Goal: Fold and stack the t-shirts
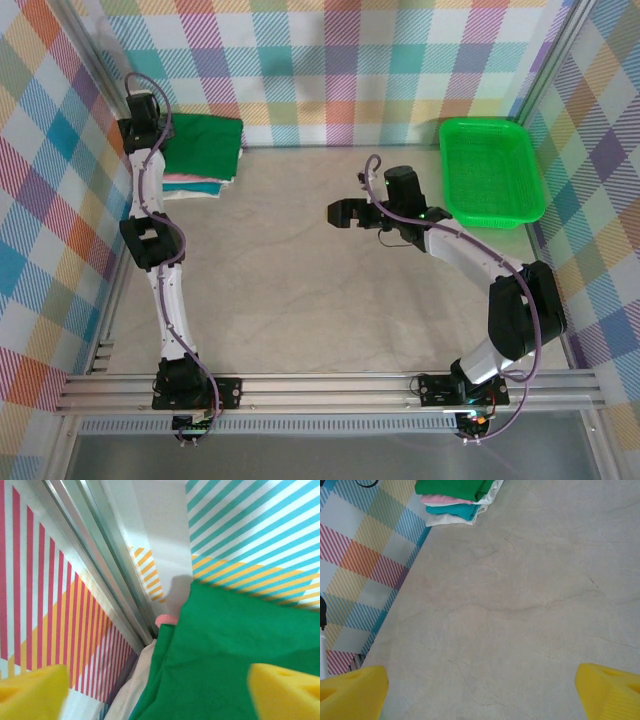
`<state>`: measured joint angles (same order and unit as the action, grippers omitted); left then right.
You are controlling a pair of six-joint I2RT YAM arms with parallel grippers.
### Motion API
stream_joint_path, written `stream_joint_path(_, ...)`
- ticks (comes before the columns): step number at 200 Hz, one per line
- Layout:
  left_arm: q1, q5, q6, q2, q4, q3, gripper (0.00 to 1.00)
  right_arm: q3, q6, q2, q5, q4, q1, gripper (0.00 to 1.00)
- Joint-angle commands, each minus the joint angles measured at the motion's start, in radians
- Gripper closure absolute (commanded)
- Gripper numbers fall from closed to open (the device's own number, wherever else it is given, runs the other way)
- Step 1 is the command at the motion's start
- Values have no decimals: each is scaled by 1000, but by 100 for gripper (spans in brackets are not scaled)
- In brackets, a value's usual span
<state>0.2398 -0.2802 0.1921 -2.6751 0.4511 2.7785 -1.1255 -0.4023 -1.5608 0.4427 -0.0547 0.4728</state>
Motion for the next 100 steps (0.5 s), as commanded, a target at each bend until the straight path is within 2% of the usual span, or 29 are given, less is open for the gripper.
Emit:
stream_joint_path(1, -15, 12, -25, 103, 12, 35, 0, -44, 31, 1, -1, -12, 7, 4)
stream_joint_path(22, -66, -14, -29, 185, 63, 27, 0, -53, 58, 16, -74, -16, 7, 3)
stream_joint_path(33, -91, 11, -56, 237, 119, 19, 0, -40, 73, 36, -132, 7, 7, 2)
stream_joint_path(51, -137, 33, -99, 369, 139, -111, 0, 0, 120, 84, -241, 65, 7, 1)
stream_joint_path(64, -175, 53, -117, 516, 67, -323, 0, 31, 170, 126, -320, 100, 7, 1)
stream_joint_path(71, -197, 53, -130, 623, -3, -492, 0, 46, 197, 155, -379, 111, 7, 0)
stream_joint_path(100, -304, 50, -183, 1048, -392, -1167, 0, 164, 341, 268, -579, 230, -4, 0)
